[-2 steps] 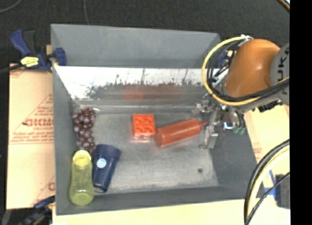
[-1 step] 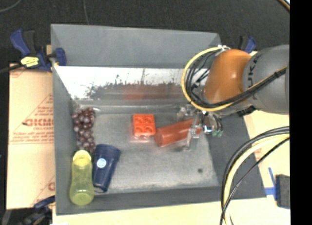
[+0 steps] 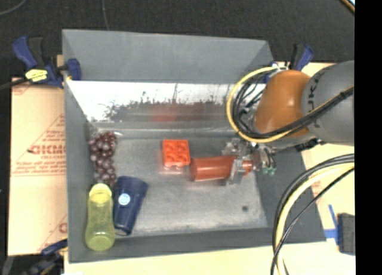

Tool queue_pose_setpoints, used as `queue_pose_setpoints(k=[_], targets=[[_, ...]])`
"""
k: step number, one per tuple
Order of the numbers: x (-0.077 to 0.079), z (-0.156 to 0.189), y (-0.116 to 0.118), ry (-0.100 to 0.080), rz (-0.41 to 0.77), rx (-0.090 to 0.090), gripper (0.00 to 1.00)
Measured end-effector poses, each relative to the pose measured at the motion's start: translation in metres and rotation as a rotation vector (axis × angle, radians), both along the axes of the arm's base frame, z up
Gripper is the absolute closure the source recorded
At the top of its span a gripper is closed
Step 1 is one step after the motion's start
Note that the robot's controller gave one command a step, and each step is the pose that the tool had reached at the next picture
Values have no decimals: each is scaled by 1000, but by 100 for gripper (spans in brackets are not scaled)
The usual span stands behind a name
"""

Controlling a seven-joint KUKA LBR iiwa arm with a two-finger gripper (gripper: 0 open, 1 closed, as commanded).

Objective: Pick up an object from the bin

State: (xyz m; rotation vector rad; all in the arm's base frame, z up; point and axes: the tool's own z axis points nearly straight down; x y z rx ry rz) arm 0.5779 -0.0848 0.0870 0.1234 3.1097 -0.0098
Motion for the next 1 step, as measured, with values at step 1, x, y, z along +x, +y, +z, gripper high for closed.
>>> queue_pose_setpoints(k=[1], targets=[[0, 0, 0, 0, 0, 0, 100]])
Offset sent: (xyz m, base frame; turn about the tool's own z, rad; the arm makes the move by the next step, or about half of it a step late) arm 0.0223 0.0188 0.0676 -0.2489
